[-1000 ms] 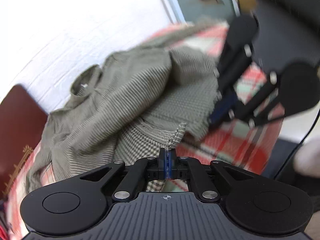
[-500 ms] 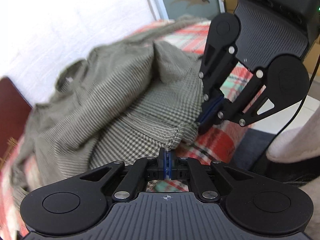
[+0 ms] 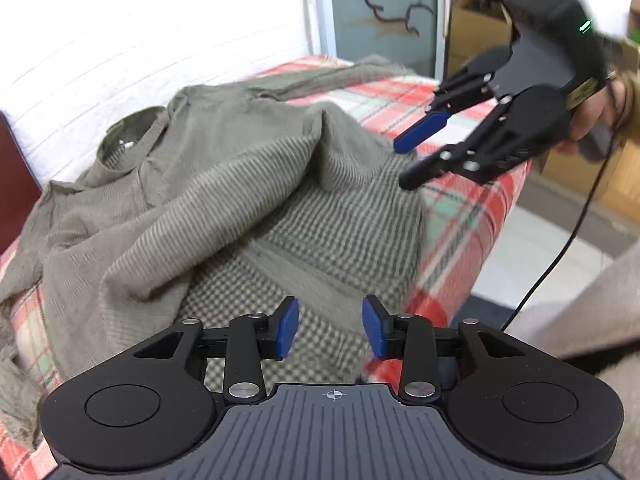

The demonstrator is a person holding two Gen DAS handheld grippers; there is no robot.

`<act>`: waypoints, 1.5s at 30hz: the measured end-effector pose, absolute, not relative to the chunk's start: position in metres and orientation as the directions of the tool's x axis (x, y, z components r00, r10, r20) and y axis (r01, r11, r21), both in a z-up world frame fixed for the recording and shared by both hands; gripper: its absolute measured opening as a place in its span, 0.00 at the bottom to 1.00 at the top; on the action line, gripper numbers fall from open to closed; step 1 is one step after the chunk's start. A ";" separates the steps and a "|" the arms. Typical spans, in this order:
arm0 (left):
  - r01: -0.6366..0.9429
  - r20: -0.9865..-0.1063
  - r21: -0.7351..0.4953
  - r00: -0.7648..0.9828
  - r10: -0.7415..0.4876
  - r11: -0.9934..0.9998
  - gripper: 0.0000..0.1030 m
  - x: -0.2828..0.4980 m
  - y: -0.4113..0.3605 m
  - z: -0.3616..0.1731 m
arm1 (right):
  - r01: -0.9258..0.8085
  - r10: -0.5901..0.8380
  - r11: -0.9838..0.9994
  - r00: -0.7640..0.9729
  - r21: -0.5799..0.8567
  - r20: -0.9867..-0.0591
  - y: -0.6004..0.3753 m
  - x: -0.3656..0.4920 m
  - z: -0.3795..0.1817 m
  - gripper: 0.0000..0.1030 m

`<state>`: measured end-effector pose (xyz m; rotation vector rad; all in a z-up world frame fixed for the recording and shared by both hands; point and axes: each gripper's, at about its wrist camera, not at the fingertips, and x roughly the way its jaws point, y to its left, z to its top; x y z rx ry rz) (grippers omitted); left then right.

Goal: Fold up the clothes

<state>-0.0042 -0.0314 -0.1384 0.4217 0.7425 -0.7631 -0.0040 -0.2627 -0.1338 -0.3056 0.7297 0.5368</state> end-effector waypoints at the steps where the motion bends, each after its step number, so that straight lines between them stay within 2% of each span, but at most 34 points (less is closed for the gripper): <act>1: 0.749 -0.737 0.078 0.487 -0.468 0.657 0.52 0.000 -0.036 -0.140 | -0.531 0.324 0.842 0.632 -0.090 -0.704 -0.268 0.001 -0.138 0.46; 5: 0.765 -0.758 0.045 0.445 -0.477 0.643 0.52 0.007 -0.058 -0.159 | -0.428 0.209 0.894 0.662 -0.134 -0.720 -0.288 0.023 -0.157 0.46; 8: 0.766 -0.793 0.014 0.401 -0.460 0.643 0.52 0.010 -0.071 -0.183 | -0.430 0.198 0.888 0.676 -0.161 -0.710 -0.290 0.027 -0.164 0.46; 10: 0.766 -0.775 0.030 0.424 -0.469 0.642 0.51 0.006 -0.070 -0.185 | -0.438 0.205 0.883 0.681 -0.167 -0.703 -0.289 0.029 -0.166 0.46; 14: 0.728 -0.758 -0.007 0.444 -0.478 0.686 0.55 0.010 -0.059 -0.168 | -0.486 0.265 0.860 0.687 -0.157 -0.677 -0.274 0.023 -0.159 0.46; 18: 0.596 -0.681 0.151 0.641 -0.354 0.789 0.59 0.018 -0.050 -0.151 | -0.530 0.315 0.831 0.696 -0.167 -0.645 -0.255 0.018 -0.154 0.53; 20: 0.538 -0.646 0.223 0.706 -0.291 0.813 0.59 0.021 -0.047 -0.145 | -0.534 0.308 0.821 0.713 -0.203 -0.629 -0.245 0.022 -0.154 0.53; 22: 0.515 -0.628 0.267 0.734 -0.258 0.814 0.59 0.025 -0.047 -0.144 | -0.526 0.305 0.824 0.725 -0.211 -0.618 -0.242 0.031 -0.149 0.46; 23: 0.508 -0.620 0.288 0.745 -0.246 0.812 0.60 0.027 -0.048 -0.144 | -0.522 0.303 0.825 0.730 -0.215 -0.612 -0.240 0.035 -0.146 0.36; 24: 0.500 -0.613 0.308 0.755 -0.232 0.809 0.61 0.029 -0.051 -0.145 | -0.518 0.301 0.827 0.736 -0.218 -0.607 -0.238 0.040 -0.143 0.09; 25: 0.499 -0.615 0.323 0.756 -0.222 0.804 0.61 0.033 -0.052 -0.148 | -0.506 0.306 0.839 0.743 -0.200 -0.596 -0.240 0.047 -0.137 0.02; 30: 0.499 -0.602 0.416 0.777 -0.180 0.761 0.62 0.046 -0.069 -0.159 | -0.452 0.347 0.887 0.787 -0.094 -0.511 -0.250 0.075 -0.103 0.02; 31: 0.487 -0.586 0.453 0.794 -0.162 0.747 0.64 0.049 -0.074 -0.162 | -0.455 0.367 0.888 0.785 -0.062 -0.499 -0.252 0.079 -0.097 0.02; 33: 0.461 -0.551 0.525 0.825 -0.127 0.716 0.75 0.056 -0.084 -0.168 | -0.460 0.392 0.887 0.787 -0.030 -0.476 -0.256 0.081 -0.088 0.02; 34: 0.454 -0.548 0.539 0.829 -0.115 0.709 0.76 0.061 -0.087 -0.170 | -0.457 0.399 0.889 0.788 -0.011 -0.468 -0.259 0.083 -0.086 0.02; 35: 0.449 -0.545 0.552 0.832 -0.103 0.702 0.70 0.066 -0.090 -0.173 | -0.454 0.405 0.891 0.790 0.007 -0.460 -0.261 0.084 -0.083 0.02; 36: 0.466 -0.574 0.537 0.813 -0.100 0.703 0.38 0.074 -0.092 -0.173 | -0.450 0.412 0.893 0.791 0.025 -0.452 -0.264 0.086 -0.081 0.02; 37: 0.499 -0.619 0.492 0.777 -0.117 0.713 0.13 0.084 -0.090 -0.172 | -0.439 0.402 0.898 0.798 0.025 -0.450 -0.266 0.088 -0.080 0.02; 38: 0.511 -0.640 0.419 0.753 -0.154 0.751 0.00 0.091 -0.083 -0.164 | -0.427 0.388 0.904 0.803 0.018 -0.453 -0.268 0.089 -0.081 0.02; 41: 0.525 -0.681 0.184 0.678 -0.277 0.831 0.00 0.113 -0.062 -0.142 | -0.384 0.335 0.923 0.803 0.000 -0.493 -0.277 0.092 -0.091 0.03; 45: 0.541 -0.661 -0.126 0.580 -0.477 0.832 0.00 0.131 -0.030 -0.112 | -0.349 0.270 0.936 0.799 -0.050 -0.538 -0.284 0.086 -0.109 0.08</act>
